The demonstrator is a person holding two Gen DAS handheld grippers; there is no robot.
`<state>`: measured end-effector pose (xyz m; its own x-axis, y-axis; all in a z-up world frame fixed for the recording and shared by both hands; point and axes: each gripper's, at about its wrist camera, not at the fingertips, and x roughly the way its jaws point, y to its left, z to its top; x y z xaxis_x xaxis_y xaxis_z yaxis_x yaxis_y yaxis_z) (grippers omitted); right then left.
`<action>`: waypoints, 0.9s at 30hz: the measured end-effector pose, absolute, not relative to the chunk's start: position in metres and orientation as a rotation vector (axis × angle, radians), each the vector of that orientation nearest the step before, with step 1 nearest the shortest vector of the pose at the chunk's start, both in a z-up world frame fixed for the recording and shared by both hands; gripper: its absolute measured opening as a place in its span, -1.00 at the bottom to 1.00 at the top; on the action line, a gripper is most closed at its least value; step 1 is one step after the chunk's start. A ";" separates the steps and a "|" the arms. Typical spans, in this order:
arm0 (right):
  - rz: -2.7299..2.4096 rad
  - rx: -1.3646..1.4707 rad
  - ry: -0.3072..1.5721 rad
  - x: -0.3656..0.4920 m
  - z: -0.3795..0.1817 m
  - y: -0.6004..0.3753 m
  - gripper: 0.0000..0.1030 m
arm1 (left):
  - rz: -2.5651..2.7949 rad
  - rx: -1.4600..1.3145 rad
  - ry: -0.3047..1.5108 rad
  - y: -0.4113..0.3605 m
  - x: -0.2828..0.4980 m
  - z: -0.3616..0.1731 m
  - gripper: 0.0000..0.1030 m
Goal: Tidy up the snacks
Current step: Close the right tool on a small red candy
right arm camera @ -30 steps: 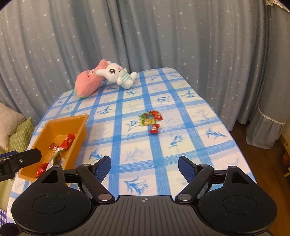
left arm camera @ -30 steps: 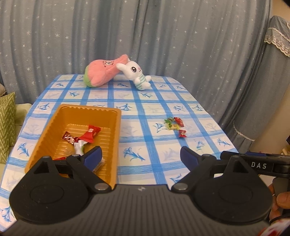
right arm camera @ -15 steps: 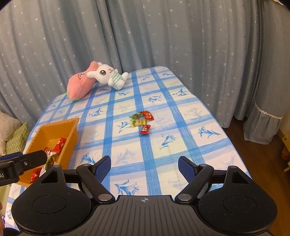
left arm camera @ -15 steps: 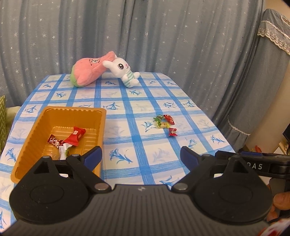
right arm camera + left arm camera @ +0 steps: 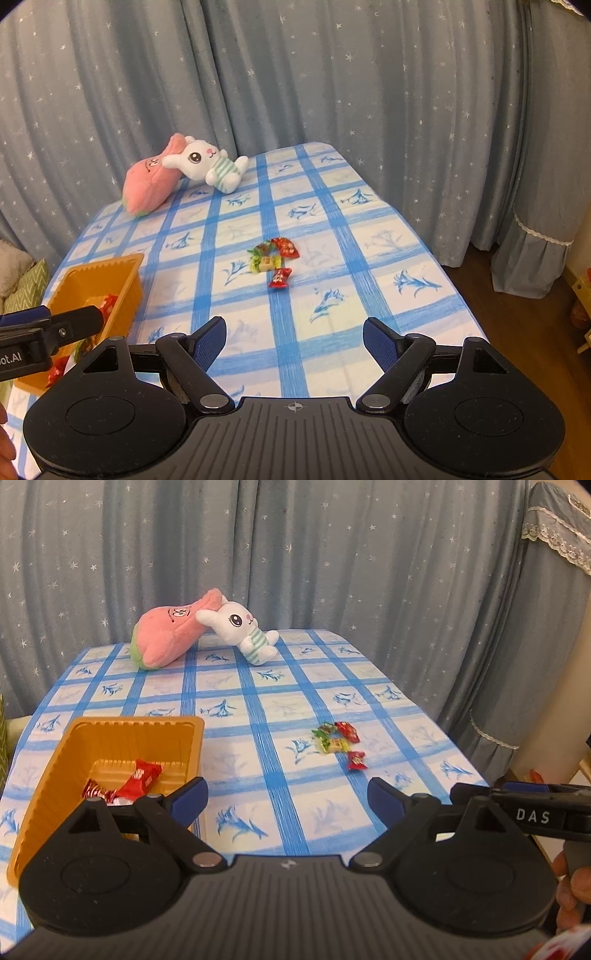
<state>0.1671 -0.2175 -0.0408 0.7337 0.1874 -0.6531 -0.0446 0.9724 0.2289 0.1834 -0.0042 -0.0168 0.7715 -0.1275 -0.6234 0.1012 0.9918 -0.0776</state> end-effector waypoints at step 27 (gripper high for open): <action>0.234 0.170 0.841 0.335 -0.146 -0.191 -0.18 | -0.152 0.007 0.786 -0.008 0.321 -0.094 0.79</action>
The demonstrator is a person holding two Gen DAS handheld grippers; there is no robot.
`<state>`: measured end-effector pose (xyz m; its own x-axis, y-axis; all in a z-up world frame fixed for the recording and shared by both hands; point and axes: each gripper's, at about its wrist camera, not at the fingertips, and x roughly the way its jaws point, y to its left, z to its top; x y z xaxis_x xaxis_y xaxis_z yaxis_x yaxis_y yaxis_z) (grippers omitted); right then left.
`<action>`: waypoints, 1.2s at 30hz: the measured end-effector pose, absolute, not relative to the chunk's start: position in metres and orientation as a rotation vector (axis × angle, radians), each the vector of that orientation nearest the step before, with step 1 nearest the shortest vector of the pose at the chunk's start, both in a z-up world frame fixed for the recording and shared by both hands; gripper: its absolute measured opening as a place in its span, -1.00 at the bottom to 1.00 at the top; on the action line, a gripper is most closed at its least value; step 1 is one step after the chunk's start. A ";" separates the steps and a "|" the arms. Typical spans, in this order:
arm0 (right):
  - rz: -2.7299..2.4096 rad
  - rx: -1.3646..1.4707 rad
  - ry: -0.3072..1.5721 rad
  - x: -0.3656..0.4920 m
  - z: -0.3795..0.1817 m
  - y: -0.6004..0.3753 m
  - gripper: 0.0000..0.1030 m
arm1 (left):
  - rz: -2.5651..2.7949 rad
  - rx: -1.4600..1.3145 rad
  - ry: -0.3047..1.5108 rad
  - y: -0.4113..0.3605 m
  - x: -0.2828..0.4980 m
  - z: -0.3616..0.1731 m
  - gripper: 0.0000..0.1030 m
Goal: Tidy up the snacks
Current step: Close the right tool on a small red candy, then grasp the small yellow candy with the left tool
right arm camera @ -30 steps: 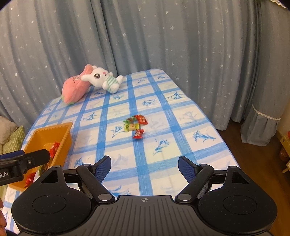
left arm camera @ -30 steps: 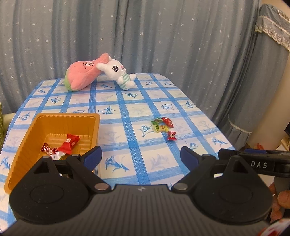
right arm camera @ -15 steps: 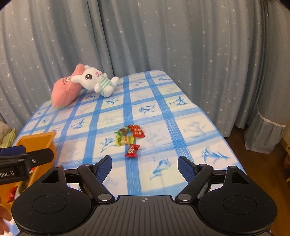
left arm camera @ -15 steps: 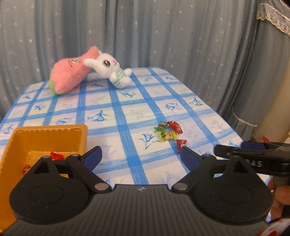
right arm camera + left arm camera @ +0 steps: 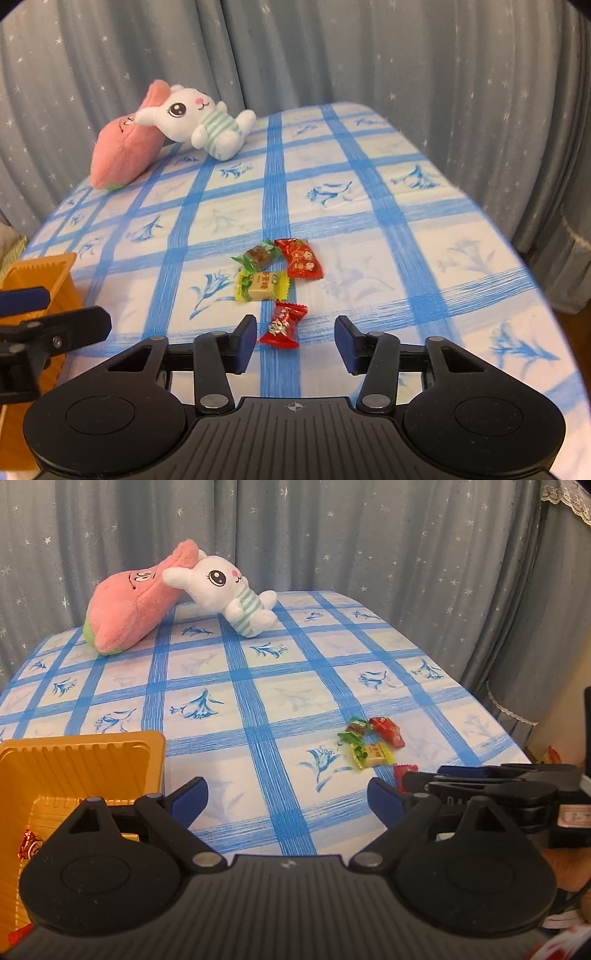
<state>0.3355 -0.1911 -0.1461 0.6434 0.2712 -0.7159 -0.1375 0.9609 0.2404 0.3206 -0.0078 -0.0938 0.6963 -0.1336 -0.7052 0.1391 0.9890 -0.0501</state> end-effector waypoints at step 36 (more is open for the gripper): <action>0.084 0.218 0.827 0.348 -0.140 -0.265 -0.67 | -0.240 -0.104 0.766 -0.089 0.386 -0.167 0.23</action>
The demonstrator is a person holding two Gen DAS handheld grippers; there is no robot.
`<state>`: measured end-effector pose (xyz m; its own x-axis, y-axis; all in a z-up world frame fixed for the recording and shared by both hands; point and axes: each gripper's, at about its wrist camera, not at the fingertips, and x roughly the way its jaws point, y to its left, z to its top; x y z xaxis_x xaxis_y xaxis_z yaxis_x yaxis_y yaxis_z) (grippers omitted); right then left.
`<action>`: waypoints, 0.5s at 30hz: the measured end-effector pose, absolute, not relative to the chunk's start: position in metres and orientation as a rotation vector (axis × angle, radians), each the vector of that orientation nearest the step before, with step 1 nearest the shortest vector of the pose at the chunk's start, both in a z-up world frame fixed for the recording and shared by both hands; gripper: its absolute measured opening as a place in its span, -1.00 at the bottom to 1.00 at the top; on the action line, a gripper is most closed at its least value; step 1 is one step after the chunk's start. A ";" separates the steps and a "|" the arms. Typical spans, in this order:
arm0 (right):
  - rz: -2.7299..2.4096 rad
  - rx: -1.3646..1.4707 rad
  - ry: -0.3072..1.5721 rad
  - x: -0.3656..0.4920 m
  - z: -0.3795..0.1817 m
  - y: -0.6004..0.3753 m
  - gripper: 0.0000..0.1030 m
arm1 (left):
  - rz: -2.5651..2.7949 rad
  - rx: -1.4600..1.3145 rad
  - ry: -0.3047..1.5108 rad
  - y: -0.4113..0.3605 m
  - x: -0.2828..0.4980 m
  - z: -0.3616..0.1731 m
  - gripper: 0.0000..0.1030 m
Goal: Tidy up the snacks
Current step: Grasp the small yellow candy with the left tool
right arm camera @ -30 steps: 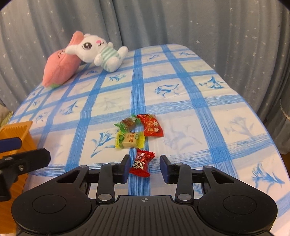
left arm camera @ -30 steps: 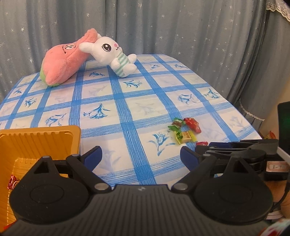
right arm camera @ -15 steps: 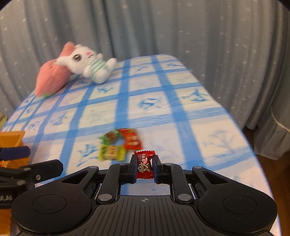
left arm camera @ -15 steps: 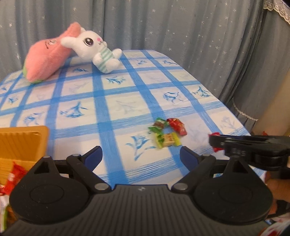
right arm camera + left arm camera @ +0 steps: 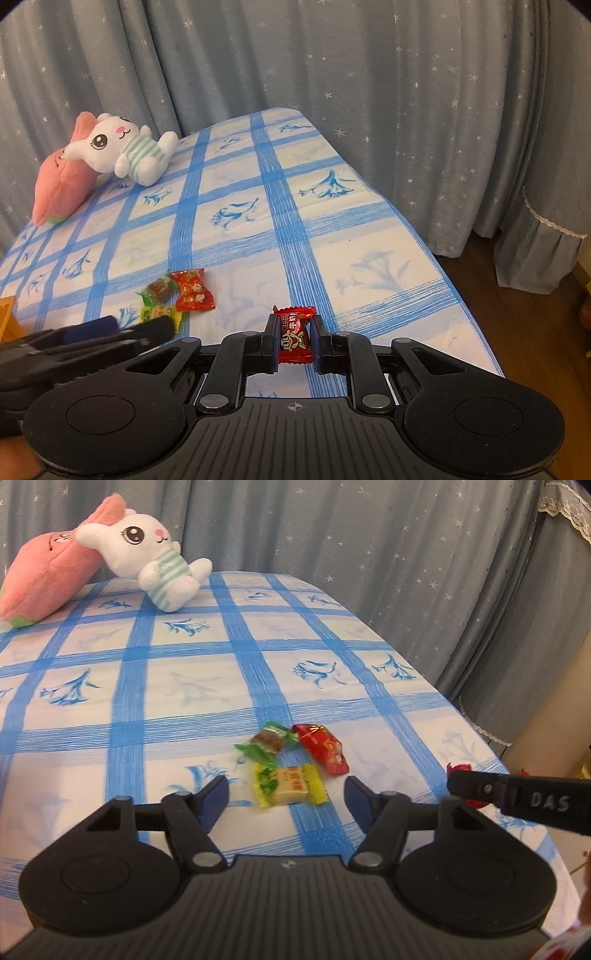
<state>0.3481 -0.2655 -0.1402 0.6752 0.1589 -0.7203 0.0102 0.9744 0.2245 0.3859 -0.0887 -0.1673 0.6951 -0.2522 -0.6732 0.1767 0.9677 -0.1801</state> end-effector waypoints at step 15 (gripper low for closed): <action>0.079 0.222 0.825 0.350 -0.141 -0.265 -0.68 | -0.197 0.026 0.720 -0.104 0.372 -0.169 -0.54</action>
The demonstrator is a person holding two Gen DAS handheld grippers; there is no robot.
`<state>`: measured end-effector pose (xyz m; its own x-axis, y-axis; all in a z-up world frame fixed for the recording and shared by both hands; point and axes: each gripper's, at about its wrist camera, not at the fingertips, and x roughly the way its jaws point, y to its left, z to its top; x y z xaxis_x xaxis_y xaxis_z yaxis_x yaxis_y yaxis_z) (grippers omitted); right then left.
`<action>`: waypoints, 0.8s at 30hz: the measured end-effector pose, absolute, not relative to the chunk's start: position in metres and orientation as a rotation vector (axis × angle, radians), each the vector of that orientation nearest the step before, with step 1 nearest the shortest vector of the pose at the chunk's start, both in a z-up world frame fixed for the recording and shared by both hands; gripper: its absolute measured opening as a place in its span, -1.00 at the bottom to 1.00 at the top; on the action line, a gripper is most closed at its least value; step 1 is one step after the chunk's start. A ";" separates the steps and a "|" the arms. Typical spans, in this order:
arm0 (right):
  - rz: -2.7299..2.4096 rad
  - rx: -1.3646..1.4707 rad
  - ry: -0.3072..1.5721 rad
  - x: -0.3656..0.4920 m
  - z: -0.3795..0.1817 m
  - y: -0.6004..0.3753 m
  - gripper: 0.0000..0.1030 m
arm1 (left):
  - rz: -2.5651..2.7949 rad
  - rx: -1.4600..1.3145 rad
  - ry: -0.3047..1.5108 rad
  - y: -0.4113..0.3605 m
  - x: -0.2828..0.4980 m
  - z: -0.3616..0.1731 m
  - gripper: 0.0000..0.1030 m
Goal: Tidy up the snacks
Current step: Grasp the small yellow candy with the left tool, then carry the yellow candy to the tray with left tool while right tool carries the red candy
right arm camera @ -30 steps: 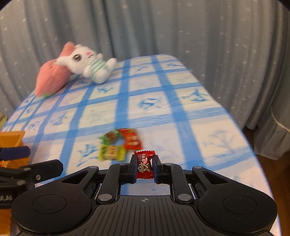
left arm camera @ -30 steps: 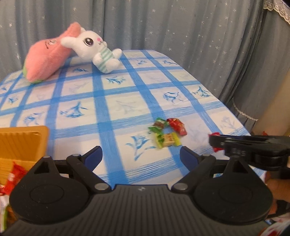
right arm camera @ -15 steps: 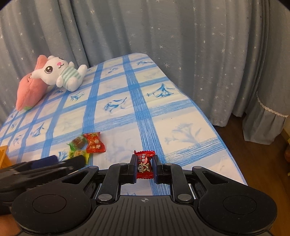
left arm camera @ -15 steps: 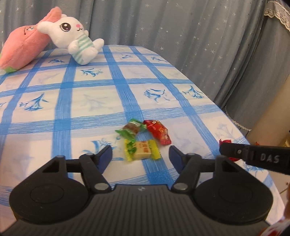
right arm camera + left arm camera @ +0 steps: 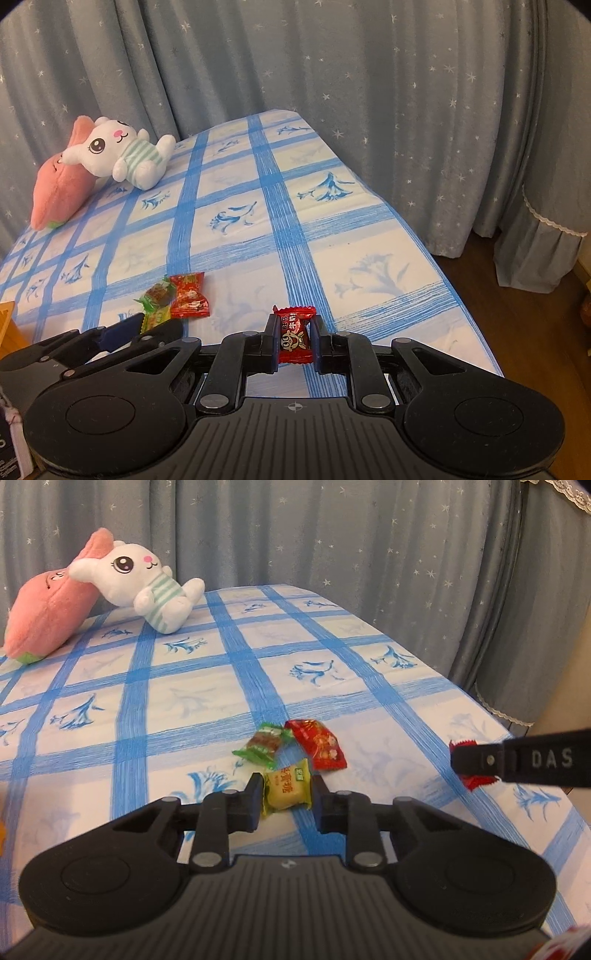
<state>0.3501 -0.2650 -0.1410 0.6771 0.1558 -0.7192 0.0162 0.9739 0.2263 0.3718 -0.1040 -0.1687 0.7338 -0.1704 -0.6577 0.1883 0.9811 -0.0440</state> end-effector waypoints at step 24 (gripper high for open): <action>0.158 0.188 0.826 0.244 -0.113 -0.212 -0.67 | -0.081 -0.090 0.774 -0.032 0.225 -0.095 -0.55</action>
<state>0.2441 -0.2116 -0.1129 0.6678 0.2117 -0.7136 -0.0661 0.9718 0.2265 0.2248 -0.0315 -0.0952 0.7124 -0.1060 -0.6937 0.0400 0.9931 -0.1106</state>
